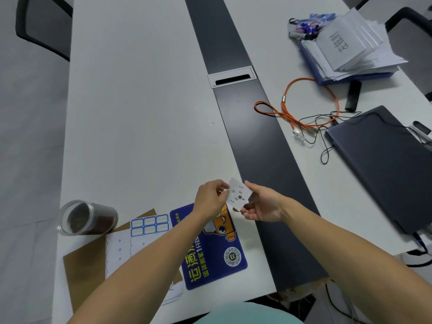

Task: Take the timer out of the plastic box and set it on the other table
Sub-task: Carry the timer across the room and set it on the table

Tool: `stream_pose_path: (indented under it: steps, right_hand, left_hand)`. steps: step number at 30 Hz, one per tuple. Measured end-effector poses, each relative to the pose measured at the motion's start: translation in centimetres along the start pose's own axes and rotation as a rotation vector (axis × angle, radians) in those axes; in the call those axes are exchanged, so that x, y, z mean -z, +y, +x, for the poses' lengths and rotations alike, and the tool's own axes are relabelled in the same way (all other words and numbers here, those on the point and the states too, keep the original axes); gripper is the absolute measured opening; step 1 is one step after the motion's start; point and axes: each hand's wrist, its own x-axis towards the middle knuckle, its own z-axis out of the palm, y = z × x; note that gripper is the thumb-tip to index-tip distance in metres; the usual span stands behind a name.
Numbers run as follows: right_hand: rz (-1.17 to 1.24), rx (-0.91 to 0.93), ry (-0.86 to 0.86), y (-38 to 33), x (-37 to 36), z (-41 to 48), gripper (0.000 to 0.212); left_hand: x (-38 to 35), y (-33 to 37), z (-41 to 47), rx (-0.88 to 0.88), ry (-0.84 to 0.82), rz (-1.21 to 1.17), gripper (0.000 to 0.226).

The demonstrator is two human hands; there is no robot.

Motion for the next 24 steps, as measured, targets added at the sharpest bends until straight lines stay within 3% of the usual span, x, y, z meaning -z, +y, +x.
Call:
stream_pose_path:
  steps: [16, 24]
  right_hand:
    - [-0.178, 0.020, -0.026, 0.1, -0.6, -1.3, 0.055]
    - [-0.148, 0.038, 0.021, 0.4, -0.9, -1.9, 0.049]
  left_hand:
    - [1.1, -0.2, -0.7, 0.038, 0.012, -0.057, 0.013]
    - [1.9, 0.2, -1.2, 0.112, -0.141, -0.254, 0.013]
